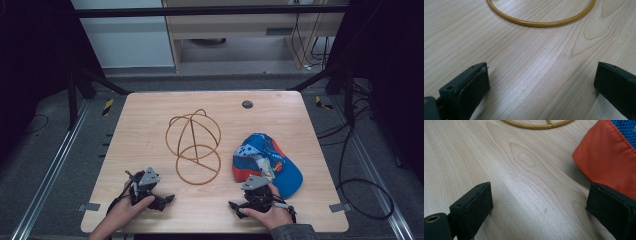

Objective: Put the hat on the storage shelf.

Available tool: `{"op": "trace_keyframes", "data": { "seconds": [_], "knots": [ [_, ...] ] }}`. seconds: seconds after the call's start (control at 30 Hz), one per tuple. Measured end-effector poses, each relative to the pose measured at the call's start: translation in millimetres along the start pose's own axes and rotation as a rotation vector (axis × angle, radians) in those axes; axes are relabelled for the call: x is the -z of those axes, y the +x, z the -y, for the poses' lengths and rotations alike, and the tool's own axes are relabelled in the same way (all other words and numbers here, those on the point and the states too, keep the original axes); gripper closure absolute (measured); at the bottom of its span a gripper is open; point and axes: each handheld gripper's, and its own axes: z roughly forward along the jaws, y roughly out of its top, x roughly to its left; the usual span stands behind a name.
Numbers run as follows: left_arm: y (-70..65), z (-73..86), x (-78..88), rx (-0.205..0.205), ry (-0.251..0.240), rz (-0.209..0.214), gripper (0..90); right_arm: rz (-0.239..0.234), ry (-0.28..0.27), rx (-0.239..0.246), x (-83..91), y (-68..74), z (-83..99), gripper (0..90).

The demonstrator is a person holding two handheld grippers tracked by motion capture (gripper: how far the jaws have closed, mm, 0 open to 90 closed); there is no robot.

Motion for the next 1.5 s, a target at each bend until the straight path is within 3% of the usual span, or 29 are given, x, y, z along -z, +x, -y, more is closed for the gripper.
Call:
{"op": "trace_keyframes", "data": {
  "seconds": [0.67,0.87,0.97,1.2,1.4,1.5],
  "knots": [
    [-0.4,0.1,0.2,0.001,0.001,-0.002,0.0,0.030,0.007,-0.024,-0.9,2.5,-3.8,9.0],
    [-0.5,0.2,0.3,0.002,0.001,-0.002,0.0,0.015,-0.061,-0.035,11.7,4.1,-8.4,10.0],
    [-0.5,0.2,0.3,0.002,0.001,-0.002,0.0,0.021,-0.055,-0.029,24.8,0.2,-11.8,8.8],
    [-0.6,0.3,0.3,0.002,0.000,-0.002,0.0,0.094,-0.048,-0.013,54.0,-18.5,-20.8,8.6],
    [-0.8,0.3,0.3,0.004,-0.001,-0.002,0.0,0.166,0.061,-0.027,72.2,-44.6,-22.1,13.2],
    [-0.7,0.3,0.3,0.003,-0.001,-0.002,0.0,0.169,0.091,-0.055,76.3,-55.9,-22.6,14.0]
  ]
}}
